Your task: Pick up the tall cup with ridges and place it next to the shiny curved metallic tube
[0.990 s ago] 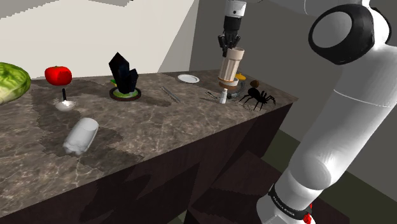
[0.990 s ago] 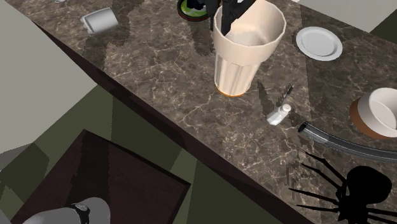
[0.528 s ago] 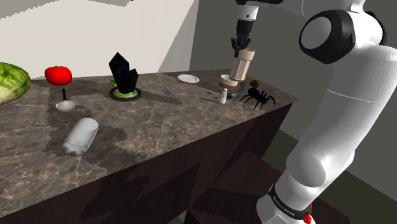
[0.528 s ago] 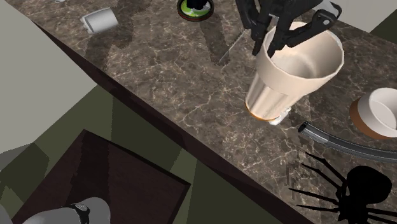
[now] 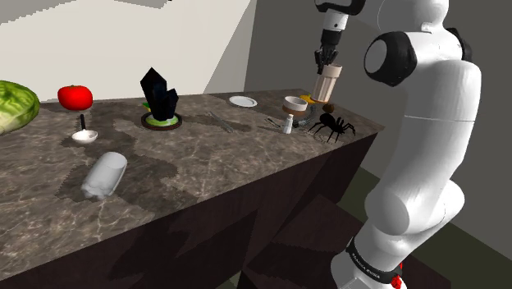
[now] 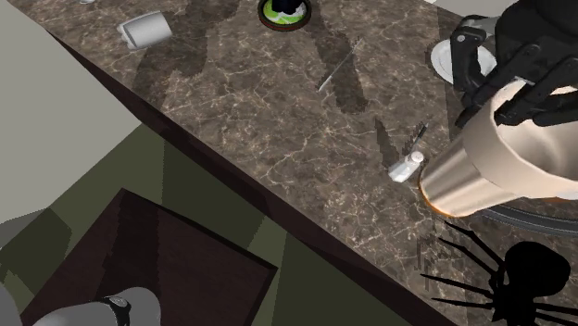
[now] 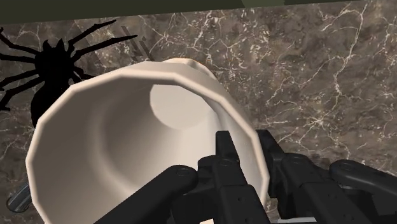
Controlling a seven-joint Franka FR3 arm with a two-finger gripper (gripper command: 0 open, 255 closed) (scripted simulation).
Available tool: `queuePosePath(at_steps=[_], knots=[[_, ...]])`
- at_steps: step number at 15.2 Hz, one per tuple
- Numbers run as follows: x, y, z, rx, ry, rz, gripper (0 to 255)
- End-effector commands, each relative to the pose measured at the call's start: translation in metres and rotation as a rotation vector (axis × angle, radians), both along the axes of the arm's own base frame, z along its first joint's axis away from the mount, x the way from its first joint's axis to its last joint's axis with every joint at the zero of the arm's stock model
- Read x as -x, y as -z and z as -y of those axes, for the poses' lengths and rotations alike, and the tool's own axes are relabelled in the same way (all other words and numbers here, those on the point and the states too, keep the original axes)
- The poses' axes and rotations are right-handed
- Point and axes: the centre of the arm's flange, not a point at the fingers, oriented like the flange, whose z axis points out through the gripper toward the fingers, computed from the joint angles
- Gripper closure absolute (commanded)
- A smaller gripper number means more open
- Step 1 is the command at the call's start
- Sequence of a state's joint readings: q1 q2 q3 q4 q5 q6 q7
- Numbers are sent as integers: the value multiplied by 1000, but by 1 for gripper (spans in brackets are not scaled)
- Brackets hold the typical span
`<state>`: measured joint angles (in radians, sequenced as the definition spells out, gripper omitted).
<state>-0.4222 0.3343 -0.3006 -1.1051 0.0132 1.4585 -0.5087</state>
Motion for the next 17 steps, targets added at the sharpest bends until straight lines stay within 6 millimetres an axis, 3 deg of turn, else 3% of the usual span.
queuePosePath(at_steps=[1,4,17], knots=[[5,-3,25,1,-2,1,255],[13,-4,69,1,-2,1,255],[13,65,69,1,-2,1,255]])
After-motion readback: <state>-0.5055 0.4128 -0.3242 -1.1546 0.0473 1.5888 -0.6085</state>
